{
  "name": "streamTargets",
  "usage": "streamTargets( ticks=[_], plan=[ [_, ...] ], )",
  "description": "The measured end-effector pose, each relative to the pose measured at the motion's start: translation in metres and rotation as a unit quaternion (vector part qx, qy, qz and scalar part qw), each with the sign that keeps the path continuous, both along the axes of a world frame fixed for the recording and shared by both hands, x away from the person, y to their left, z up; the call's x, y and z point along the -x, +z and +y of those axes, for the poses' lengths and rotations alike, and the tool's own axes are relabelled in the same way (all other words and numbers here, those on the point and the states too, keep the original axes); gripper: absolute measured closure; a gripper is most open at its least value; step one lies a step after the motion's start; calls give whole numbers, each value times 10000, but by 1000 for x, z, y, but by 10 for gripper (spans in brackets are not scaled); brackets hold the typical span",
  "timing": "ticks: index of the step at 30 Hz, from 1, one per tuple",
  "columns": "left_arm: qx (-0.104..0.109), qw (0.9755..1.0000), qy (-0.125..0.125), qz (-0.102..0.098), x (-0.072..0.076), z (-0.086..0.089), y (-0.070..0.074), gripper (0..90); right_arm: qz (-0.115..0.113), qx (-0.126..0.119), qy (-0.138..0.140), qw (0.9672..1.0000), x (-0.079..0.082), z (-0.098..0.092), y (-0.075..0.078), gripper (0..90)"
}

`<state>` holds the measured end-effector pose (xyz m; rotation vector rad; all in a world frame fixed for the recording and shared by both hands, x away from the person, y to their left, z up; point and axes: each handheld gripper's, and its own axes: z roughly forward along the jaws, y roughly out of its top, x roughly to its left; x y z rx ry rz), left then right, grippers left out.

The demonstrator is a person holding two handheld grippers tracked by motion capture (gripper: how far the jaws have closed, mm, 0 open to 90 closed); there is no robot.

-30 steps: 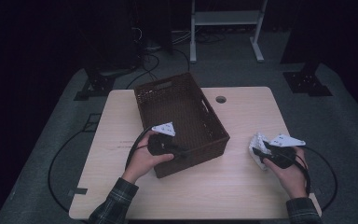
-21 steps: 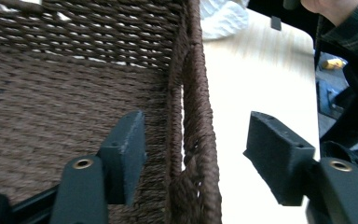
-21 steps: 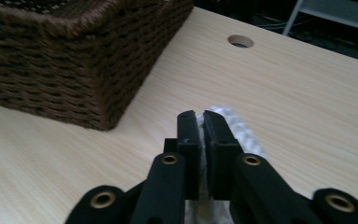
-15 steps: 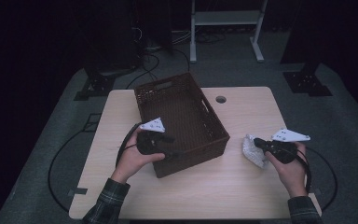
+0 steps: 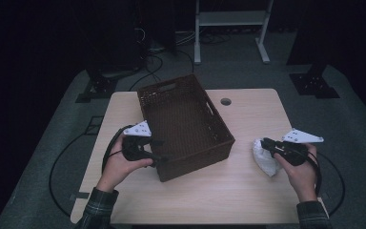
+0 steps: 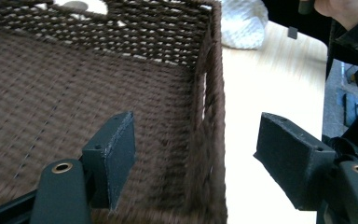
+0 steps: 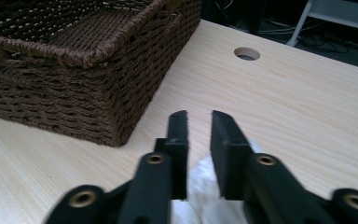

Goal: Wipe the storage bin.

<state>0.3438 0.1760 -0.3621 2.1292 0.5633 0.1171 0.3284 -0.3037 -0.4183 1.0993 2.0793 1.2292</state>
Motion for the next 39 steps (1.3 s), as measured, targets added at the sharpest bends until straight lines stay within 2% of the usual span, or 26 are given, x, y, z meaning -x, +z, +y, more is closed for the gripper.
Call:
streamTargets(
  ticks=[4, 10, 17, 20, 24, 27, 33, 39],
  plan=[
    [-52, 9998, 205, -9, 6, 17, -3, 263, -4, 31, 78, 10000, -2, 4, 2, 888],
    [-173, 9985, 525, -5, 10, 41, -12, 231, 35, 55, 304, 9995, -10, 17, 3, 897],
    [-397, 9957, 837, 22, 9, 56, -33, 184, 112, 76, 565, 9983, -23, 35, 0, 898],
    [-426, 9945, 956, 68, 9, 61, -44, 175, 111, -8, 648, 9978, -28, 39, -1, 898],
    [-560, 9929, 1042, 114, 10, 67, -58, 155, 151, -80, 745, 9971, -35, 45, -1, 897],
    [-581, 9919, 1121, 161, 11, 72, -70, 137, 191, -73, 809, 9965, -38, 52, -2, 897],
    [-923, 9869, 1270, 359, 14, 83, -97, 136, 237, -48, 893, 9957, -39, 61, -4, 897],
    [-1080, 9828, 1415, 484, 16, 94, -111, 137, 197, 7, 948, 9953, -41, 66, -5, 897]
  ],
)
